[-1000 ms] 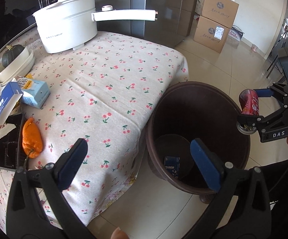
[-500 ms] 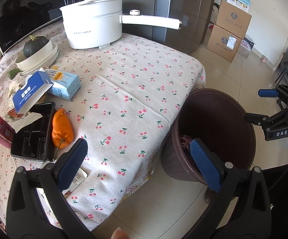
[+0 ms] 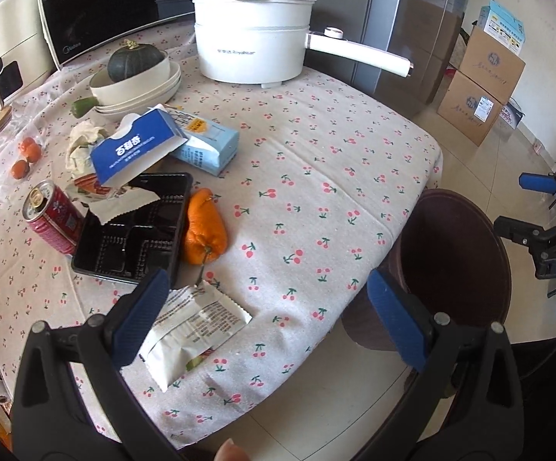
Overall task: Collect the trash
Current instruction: 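Move the right gripper to the white snack wrapper and grasp it, then grasp the black plastic tray with the left gripper while the right gripper lifts the wrapper, then drop the black tray into the bin with the left gripper while the right gripper drops the wrapper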
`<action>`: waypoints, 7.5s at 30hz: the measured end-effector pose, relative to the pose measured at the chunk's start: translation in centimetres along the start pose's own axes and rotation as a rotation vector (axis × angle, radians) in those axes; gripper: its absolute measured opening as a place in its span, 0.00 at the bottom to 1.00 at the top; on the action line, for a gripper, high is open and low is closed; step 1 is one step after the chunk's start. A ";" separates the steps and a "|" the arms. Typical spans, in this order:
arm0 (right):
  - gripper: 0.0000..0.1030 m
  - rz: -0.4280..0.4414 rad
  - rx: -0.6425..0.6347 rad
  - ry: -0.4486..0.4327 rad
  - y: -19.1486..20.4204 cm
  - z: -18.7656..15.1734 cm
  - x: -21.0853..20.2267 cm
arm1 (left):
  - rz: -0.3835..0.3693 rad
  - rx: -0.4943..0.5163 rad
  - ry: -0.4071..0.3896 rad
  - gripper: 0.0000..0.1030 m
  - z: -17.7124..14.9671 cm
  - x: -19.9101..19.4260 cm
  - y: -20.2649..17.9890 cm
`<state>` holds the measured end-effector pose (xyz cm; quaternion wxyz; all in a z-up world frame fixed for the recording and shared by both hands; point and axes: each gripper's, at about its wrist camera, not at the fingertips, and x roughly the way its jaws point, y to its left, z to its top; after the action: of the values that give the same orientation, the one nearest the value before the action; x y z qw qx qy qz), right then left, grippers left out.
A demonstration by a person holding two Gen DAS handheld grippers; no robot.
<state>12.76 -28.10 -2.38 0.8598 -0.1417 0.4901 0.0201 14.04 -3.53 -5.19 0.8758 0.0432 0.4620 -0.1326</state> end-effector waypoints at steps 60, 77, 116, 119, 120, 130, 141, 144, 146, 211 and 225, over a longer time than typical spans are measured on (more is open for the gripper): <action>0.98 0.270 -0.076 0.105 26.0 6.0 6.9 | 0.159 -0.314 0.031 1.00 -8.8 -6.3 22.0; 1.00 0.261 -0.152 0.135 30.2 6.4 9.6 | 0.171 -0.294 0.056 1.00 -8.5 -5.4 21.5; 0.84 0.284 -0.005 0.075 13.0 8.0 4.7 | 0.155 -0.159 0.107 0.89 0.2 6.5 13.6; 0.84 0.287 0.006 0.079 12.1 7.8 4.7 | 0.149 -0.191 0.132 0.81 0.1 7.3 14.1; 0.84 0.286 0.008 0.079 11.8 7.7 4.6 | 0.143 -0.202 0.140 0.76 0.0 7.5 14.2; 0.84 0.270 0.029 0.069 10.1 6.4 3.9 | 0.097 -0.222 0.151 0.62 -0.5 6.0 13.8; 0.84 0.278 0.079 0.028 8.4 5.7 2.0 | 0.058 -0.283 0.188 0.62 -2.9 2.8 14.8; 0.84 0.277 0.088 0.019 8.0 5.5 1.6 | 0.025 -0.282 0.181 0.62 -3.4 1.8 14.4; 0.84 0.275 0.091 0.012 7.9 5.4 1.3 | -0.004 -0.284 0.172 0.62 -3.7 1.1 14.1; 0.86 0.112 0.409 0.108 -11.6 -11.5 2.2 | -0.158 0.254 0.104 0.95 -1.3 5.1 -14.2; 0.97 0.130 0.362 0.109 -8.5 -8.5 2.2 | -0.111 0.206 0.091 0.96 -1.5 3.7 -10.7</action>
<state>8.21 -38.70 -6.42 0.8405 0.0463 0.5395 -0.0208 11.91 -14.26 -8.54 0.8361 0.1135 0.4870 -0.2256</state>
